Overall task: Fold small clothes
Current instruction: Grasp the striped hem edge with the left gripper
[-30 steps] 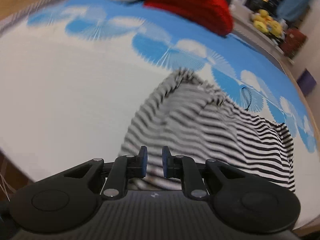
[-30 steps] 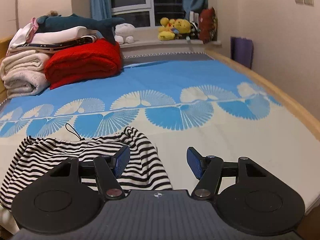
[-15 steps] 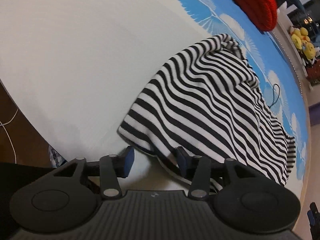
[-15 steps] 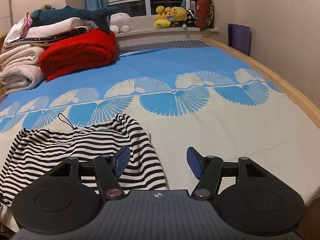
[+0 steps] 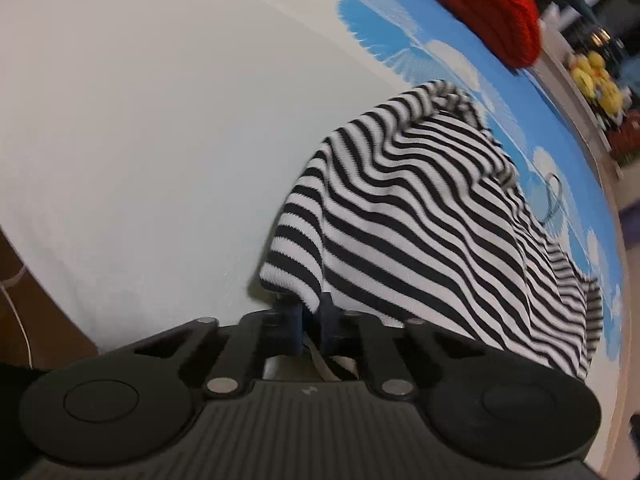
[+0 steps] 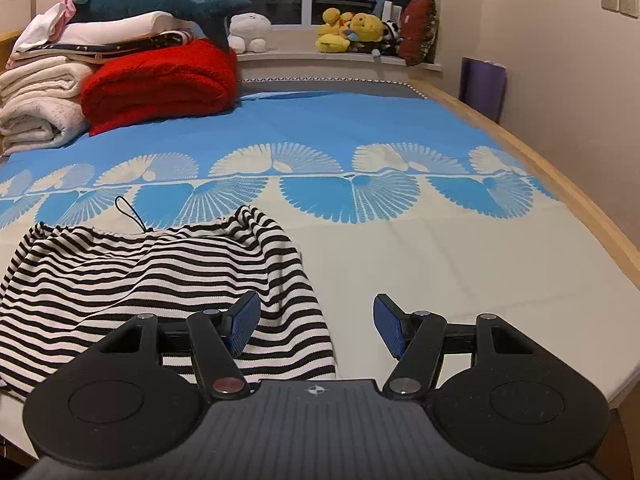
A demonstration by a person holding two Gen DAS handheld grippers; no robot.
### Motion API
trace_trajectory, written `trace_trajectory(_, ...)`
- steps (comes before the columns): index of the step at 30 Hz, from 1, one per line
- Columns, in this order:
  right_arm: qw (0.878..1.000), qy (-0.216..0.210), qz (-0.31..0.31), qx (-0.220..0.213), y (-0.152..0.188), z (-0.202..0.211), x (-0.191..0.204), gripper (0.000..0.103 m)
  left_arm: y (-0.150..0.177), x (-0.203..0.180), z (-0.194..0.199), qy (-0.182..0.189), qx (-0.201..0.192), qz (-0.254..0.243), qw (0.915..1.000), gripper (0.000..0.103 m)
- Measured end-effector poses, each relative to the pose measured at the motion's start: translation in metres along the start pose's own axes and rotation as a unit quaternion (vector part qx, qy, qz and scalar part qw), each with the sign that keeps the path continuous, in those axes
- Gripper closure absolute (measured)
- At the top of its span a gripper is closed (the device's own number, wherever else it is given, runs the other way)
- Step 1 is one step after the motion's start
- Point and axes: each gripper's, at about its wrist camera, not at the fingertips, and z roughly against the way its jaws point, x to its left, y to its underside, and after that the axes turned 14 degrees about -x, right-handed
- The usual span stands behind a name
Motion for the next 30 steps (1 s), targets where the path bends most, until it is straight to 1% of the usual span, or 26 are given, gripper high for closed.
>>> trace_trajectory(2,1.000,0.004,0.001,-0.005,0.000,0.003,0.001,0.039,-0.002,-0.005,0.004,0.002,-0.009,-0.027,0.9996,0.097)
trace_trajectory(7,0.999,0.012,0.030,-0.010,0.003,0.006,0.014,0.039,-0.006,-0.006,0.025,0.010,-0.040,-0.043,0.9982,0.097)
trace_trajectory(11,0.997,-0.010,0.076,0.005,-0.004,-0.002,0.024,0.039,-0.009,-0.008,0.041,0.014,-0.067,-0.065,0.9955,0.097)
trace_trajectory(14,0.989,-0.021,0.140,0.035,-0.017,-0.019,0.023,0.039,-0.010,-0.011,0.047,-0.006,-0.083,-0.090,0.9925,0.097)
trace_trajectory(15,0.987,-0.017,0.158,0.037,-0.022,-0.024,0.019,0.039,-0.010,-0.013,0.049,-0.017,-0.089,-0.099,0.9909,0.097)
trace_trajectory(17,0.981,-0.004,0.194,0.026,-0.027,-0.030,0.011,0.038,-0.010,-0.016,0.050,-0.039,-0.098,-0.114,0.9878,0.097)
trace_trajectory(18,0.980,0.003,0.197,0.023,-0.027,-0.032,0.005,0.038,-0.010,-0.017,0.051,-0.047,-0.100,-0.119,0.9868,0.097)
trace_trajectory(20,0.988,0.016,0.146,0.044,-0.029,-0.042,-0.014,0.038,-0.008,-0.018,0.051,-0.052,-0.099,-0.122,0.9862,0.097)
trace_trajectory(22,0.993,0.025,0.104,0.047,-0.028,-0.046,-0.028,0.038,-0.005,-0.023,0.052,-0.060,-0.101,-0.133,0.9841,0.097)
trace_trajectory(24,0.993,0.038,0.102,0.046,-0.024,-0.049,-0.032,0.038,-0.002,-0.030,0.052,-0.068,-0.109,-0.150,0.9804,0.097)
trace_trajectory(27,0.992,0.033,0.107,0.051,-0.016,-0.055,-0.033,0.038,0.002,-0.045,0.056,-0.074,-0.130,-0.182,0.9719,0.097)
trace_trajectory(28,0.992,0.031,0.107,0.054,-0.015,-0.057,-0.032,0.038,0.004,-0.051,0.057,-0.076,-0.139,-0.197,0.9674,0.097)
trace_trajectory(30,0.992,0.027,0.107,0.060,-0.012,-0.062,-0.031,0.038,0.012,-0.063,0.058,-0.082,-0.157,-0.235,0.9557,0.097)
